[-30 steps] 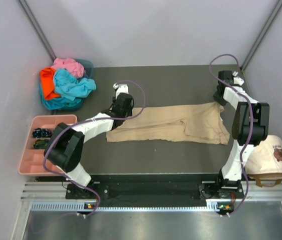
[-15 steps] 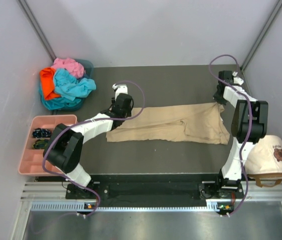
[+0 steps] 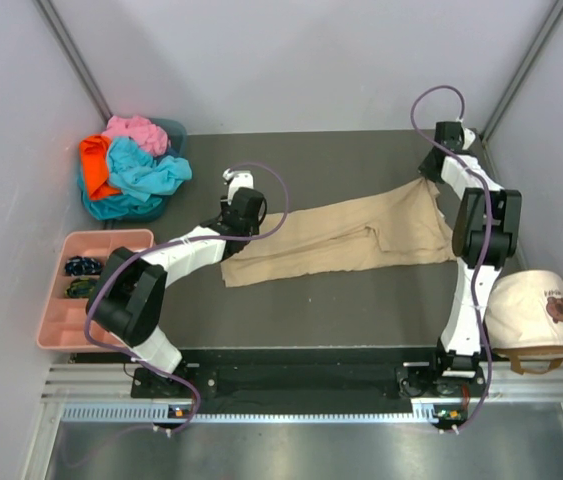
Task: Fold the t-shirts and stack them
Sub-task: Rotate the tshirt 90 degrees
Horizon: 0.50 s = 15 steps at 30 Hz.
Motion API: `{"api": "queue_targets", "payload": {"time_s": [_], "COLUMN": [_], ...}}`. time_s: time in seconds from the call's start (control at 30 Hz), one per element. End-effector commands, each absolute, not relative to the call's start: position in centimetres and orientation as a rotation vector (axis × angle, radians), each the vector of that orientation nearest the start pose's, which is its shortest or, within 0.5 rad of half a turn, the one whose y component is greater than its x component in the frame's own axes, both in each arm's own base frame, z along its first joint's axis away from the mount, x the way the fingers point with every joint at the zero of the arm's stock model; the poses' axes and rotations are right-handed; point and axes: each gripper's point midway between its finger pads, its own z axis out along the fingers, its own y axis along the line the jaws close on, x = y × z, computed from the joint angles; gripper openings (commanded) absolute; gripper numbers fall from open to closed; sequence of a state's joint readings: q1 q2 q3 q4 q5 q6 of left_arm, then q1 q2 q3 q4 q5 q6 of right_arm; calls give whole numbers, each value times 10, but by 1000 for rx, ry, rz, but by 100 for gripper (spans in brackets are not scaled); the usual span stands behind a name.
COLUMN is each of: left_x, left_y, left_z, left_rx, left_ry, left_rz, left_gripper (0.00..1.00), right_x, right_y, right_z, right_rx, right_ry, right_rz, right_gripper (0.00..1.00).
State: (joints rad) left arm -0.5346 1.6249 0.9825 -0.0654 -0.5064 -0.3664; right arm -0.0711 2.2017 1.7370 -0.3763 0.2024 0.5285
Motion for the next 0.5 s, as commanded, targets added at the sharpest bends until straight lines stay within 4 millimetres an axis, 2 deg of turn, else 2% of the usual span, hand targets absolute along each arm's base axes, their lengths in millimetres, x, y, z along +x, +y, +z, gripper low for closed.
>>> {"api": "queue_targets", "payload": {"time_s": [0.0, 0.03, 0.07, 0.2, 0.23, 0.3, 0.33, 0.37, 0.47], "left_x": [400, 400, 399, 399, 400, 400, 400, 400, 400], "left_y": [-144, -142, -140, -137, -136, -135, -135, -135, -131], "left_z": [116, 117, 116, 115, 114, 112, 112, 112, 111], "left_rx": [-108, -111, -115, -118, -124, -126, -129, -129, -136], "left_ry": [2125, 2126, 2124, 2129, 2128, 2133, 2133, 2135, 2136], "left_rz": [90, 97, 106, 127, 132, 141, 141, 144, 161], "left_gripper": [47, 47, 47, 47, 47, 47, 47, 47, 47], "right_x": [610, 616, 623, 643, 649, 658, 664, 668, 684], "right_y": [-42, -38, -35, -15, -11, -1, 2, 7, 17], "right_z": [96, 92, 99, 103, 110, 108, 115, 110, 124], "right_rx": [671, 658, 645, 578, 573, 551, 548, 544, 535], "right_ry": [2134, 2132, 2113, 2096, 2076, 2058, 2033, 2034, 1978], "right_rz": [145, 168, 192, 336, 370, 444, 474, 495, 583], "right_gripper": [0, 0, 0, 0, 0, 0, 0, 0, 0]}}
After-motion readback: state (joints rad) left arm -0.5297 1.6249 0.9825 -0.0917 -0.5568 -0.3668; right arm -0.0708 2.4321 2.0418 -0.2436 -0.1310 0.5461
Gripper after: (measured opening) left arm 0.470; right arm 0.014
